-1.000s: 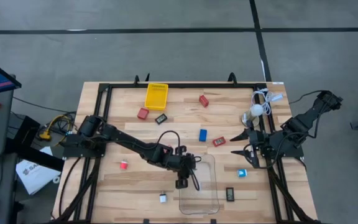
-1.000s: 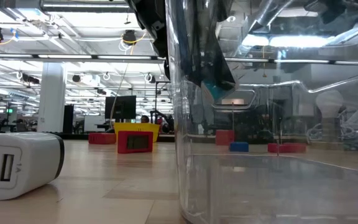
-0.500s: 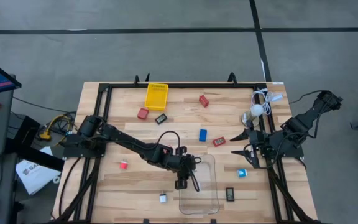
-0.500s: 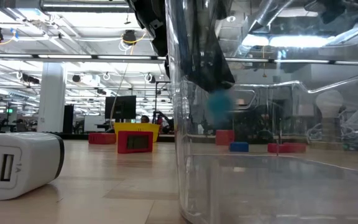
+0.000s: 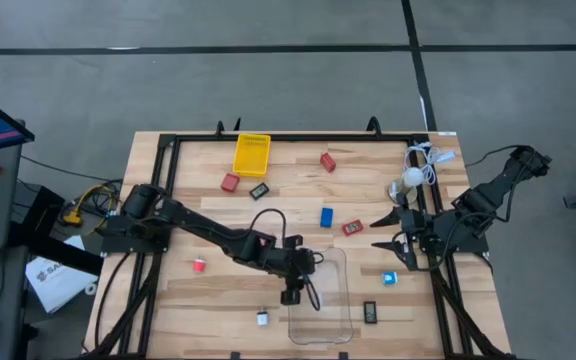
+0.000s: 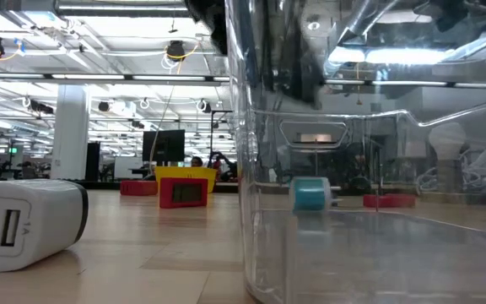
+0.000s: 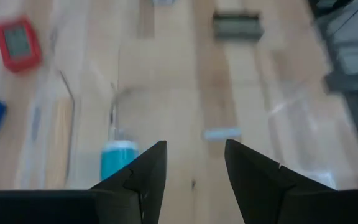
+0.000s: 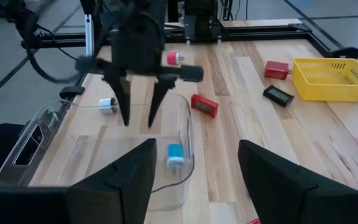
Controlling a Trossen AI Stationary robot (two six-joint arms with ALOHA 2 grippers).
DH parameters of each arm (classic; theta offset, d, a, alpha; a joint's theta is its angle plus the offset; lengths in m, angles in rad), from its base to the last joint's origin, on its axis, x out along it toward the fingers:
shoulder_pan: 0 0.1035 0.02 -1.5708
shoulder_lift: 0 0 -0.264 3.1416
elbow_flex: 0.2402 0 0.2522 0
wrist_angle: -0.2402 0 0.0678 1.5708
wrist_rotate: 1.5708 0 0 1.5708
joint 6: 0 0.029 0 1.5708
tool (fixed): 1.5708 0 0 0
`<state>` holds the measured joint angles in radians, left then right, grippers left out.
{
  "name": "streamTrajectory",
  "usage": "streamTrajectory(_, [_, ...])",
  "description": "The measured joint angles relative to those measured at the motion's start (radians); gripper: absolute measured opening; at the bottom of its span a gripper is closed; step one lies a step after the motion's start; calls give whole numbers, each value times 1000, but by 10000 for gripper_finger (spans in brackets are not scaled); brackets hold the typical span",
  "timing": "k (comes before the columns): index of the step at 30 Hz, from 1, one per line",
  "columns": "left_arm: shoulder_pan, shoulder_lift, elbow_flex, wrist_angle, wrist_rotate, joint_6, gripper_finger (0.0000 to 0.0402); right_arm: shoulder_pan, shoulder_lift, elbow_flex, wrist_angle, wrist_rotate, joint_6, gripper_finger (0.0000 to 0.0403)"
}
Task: Pick & Place Office items
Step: Put the white power adapter into the clear bin
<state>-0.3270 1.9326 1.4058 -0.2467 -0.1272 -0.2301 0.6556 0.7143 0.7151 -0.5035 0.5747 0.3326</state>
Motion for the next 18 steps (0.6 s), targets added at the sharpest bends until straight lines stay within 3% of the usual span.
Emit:
streamTrajectory(5, [-18,-89,1,-7,-57,43,159,0,0,0,11,-1,-1,221])
streamTrajectory(11, [-60,-213,2,-126,-254,58,157,0,0,0,15,-1,-1,221])
streamTrajectory(15, [-91,-284,1,-321,-392,-63,157,0,0,-1,22,-1,0,221])
streamTrajectory(18, [-115,-314,1,-439,-426,-186,157,0,0,-1,29,-1,0,221])
